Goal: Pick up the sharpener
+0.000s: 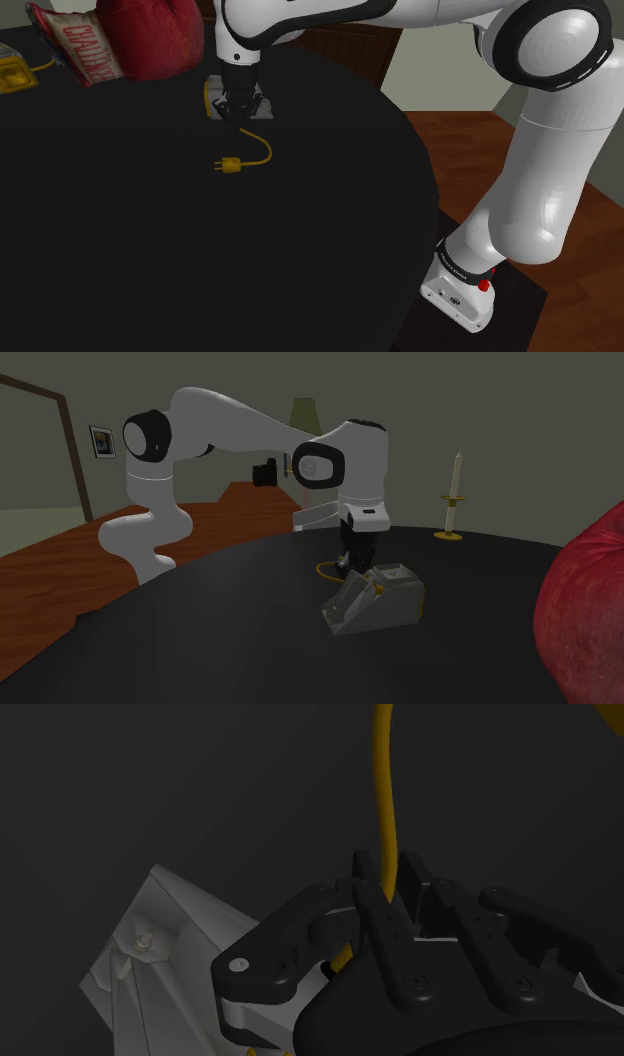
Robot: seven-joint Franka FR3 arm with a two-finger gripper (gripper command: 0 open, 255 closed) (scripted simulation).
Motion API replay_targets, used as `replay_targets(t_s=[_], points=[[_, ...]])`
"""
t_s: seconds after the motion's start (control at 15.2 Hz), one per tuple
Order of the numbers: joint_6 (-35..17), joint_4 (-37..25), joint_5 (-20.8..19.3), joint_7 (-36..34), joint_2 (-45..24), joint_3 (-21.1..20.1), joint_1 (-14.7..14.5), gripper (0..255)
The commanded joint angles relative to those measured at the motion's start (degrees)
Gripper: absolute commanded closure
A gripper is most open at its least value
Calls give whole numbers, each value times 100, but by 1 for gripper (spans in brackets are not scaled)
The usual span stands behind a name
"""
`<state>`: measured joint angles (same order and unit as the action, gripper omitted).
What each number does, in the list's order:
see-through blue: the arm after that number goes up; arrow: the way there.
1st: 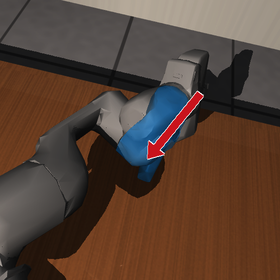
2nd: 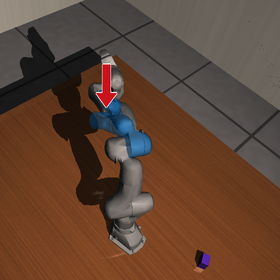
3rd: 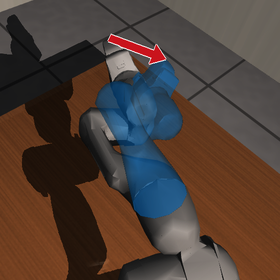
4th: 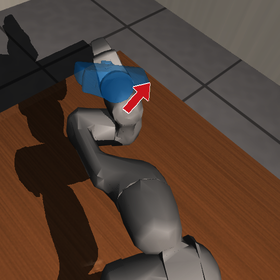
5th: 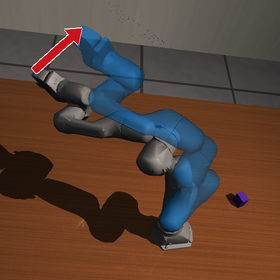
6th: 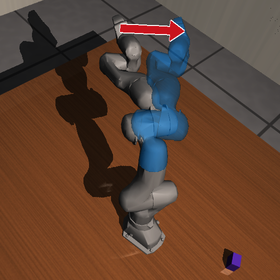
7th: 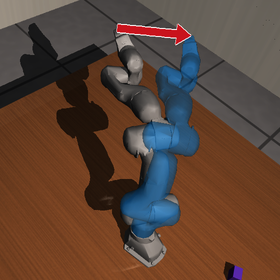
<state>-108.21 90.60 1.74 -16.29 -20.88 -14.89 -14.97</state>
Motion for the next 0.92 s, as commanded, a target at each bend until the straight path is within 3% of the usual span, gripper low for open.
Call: replay_targets(t_s=[0.0,0.4,0.86], points=[[-5,3,2,-1,-7,-4,-5,255],[1,-2,3,5,-7,-2,0,255],[502,-424,16,-28,76,-14,-4,255]])
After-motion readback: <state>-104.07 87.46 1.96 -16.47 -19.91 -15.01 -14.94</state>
